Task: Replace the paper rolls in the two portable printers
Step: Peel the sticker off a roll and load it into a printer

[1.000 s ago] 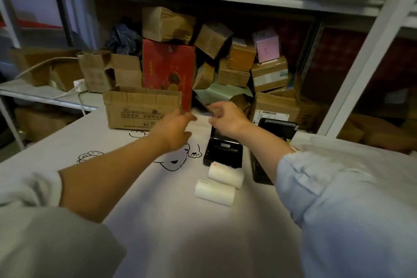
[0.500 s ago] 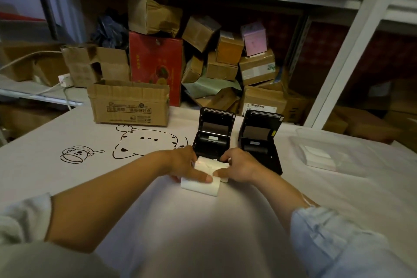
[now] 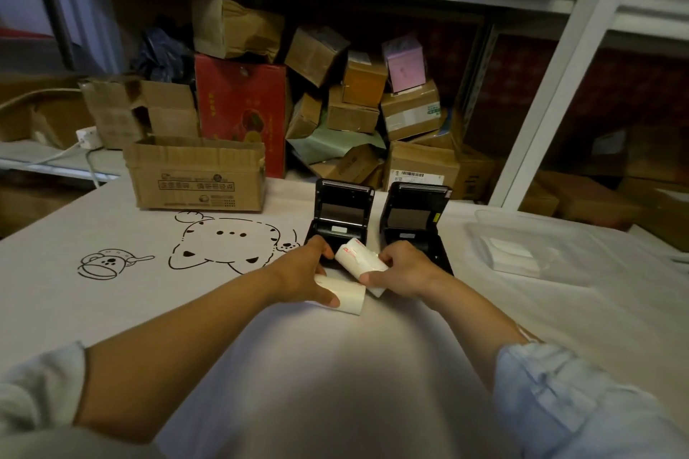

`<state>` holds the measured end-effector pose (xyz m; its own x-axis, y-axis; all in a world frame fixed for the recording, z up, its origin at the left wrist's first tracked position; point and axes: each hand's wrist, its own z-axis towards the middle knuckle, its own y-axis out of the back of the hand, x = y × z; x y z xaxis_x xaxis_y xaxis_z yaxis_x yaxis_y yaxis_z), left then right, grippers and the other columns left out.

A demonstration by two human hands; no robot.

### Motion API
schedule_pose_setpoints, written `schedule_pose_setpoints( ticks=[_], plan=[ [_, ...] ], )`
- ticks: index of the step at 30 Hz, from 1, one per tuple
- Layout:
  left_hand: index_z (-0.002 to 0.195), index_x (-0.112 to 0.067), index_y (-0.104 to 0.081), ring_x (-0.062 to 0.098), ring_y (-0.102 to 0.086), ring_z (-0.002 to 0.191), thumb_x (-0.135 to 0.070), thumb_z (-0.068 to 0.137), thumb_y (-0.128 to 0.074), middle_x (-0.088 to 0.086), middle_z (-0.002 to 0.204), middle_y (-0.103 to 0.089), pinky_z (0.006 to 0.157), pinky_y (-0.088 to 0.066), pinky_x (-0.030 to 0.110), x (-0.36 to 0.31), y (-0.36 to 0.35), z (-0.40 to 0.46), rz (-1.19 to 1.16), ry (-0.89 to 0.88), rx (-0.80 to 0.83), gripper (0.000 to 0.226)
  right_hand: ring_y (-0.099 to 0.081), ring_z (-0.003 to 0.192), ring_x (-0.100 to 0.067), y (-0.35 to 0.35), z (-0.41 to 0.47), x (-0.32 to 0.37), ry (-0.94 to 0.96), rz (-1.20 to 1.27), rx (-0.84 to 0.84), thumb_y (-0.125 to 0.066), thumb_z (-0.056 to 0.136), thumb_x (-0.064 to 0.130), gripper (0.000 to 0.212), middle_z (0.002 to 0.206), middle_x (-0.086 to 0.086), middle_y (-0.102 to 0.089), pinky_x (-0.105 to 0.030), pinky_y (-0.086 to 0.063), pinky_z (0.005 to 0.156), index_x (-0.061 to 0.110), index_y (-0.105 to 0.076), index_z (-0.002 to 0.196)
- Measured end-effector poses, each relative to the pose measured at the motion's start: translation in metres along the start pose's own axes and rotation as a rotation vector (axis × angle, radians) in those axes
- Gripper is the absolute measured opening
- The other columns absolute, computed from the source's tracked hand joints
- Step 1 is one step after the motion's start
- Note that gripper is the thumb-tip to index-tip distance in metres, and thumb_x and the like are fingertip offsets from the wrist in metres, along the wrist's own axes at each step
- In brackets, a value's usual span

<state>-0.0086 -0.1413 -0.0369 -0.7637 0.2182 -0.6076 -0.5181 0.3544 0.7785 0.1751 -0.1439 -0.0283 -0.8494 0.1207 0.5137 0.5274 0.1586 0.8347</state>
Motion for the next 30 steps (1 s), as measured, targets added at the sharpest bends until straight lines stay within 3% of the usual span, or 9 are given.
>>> schedule_pose_setpoints(
  ticks=[7,12,19,23,26,30],
  plan=[
    [0.129,-0.019,-0.039,0.016,-0.052,0.100,-0.025,0.077,-0.076,0.006,0.120,-0.056,0.092,-0.044,0.027,0.002,-0.004,0.004,0.004,-0.009,-0.078,0.064,-0.054,0.115,-0.022,0.000,0.005,-0.012,0.032,-0.006,-0.090,-0.073,0.081,0.030,0.054,0.129,-0.007,-0.055,-0.028,-0.047,0.088,0.015,-0.051,0.128],
    [0.128,-0.018,-0.043,0.020,-0.055,0.109,-0.027,0.078,-0.075,0.005,0.123,-0.055,0.094,-0.045,0.029,0.004,-0.009,0.014,-0.021,0.016,-0.122,0.060,-0.055,0.110,-0.021,-0.003,0.012,-0.017,0.020,0.076,-0.127,-0.073,0.081,0.034,0.053,0.126,-0.007,-0.056,-0.031,-0.049,0.089,0.014,-0.052,0.126],
    [0.122,-0.019,-0.049,0.017,-0.053,0.104,-0.029,0.079,-0.073,0.003,0.123,-0.055,0.087,-0.044,0.025,0.004,-0.010,0.023,0.002,-0.011,-0.140,0.051,-0.053,0.099,-0.017,0.003,0.014,-0.014,0.047,0.194,-0.186,-0.074,0.080,0.032,0.051,0.122,-0.006,-0.058,-0.028,-0.048,0.082,0.014,-0.055,0.123],
    [0.116,-0.019,-0.053,0.016,-0.056,0.097,-0.048,0.077,-0.069,0.001,0.111,-0.058,0.085,-0.048,0.028,-0.001,0.006,0.029,0.022,-0.010,-0.067,0.052,-0.057,0.101,-0.017,0.013,0.011,-0.011,0.099,0.300,-0.236,-0.077,0.077,0.025,0.048,0.119,-0.003,-0.059,-0.034,-0.055,0.085,0.016,-0.059,0.121],
    [0.115,-0.019,-0.053,0.019,-0.060,0.096,-0.050,0.076,-0.068,0.003,0.105,-0.062,0.089,-0.052,0.037,-0.010,0.022,0.034,-0.050,-0.007,-0.207,0.053,-0.057,0.097,-0.014,0.018,0.011,-0.014,0.125,0.393,-0.259,-0.077,0.078,0.021,0.047,0.115,-0.001,-0.061,-0.023,-0.054,0.069,0.015,-0.060,0.121],
    [0.130,-0.022,-0.048,0.010,-0.054,0.108,-0.035,0.082,-0.067,-0.001,0.126,-0.056,0.093,-0.047,0.026,-0.025,0.016,0.046,-0.166,-0.188,-0.339,0.053,-0.055,0.085,-0.007,0.018,0.014,-0.015,0.137,0.497,-0.259,-0.076,0.079,0.018,0.043,0.102,0.008,-0.056,-0.015,-0.047,0.061,0.018,-0.060,0.119]
  ],
)
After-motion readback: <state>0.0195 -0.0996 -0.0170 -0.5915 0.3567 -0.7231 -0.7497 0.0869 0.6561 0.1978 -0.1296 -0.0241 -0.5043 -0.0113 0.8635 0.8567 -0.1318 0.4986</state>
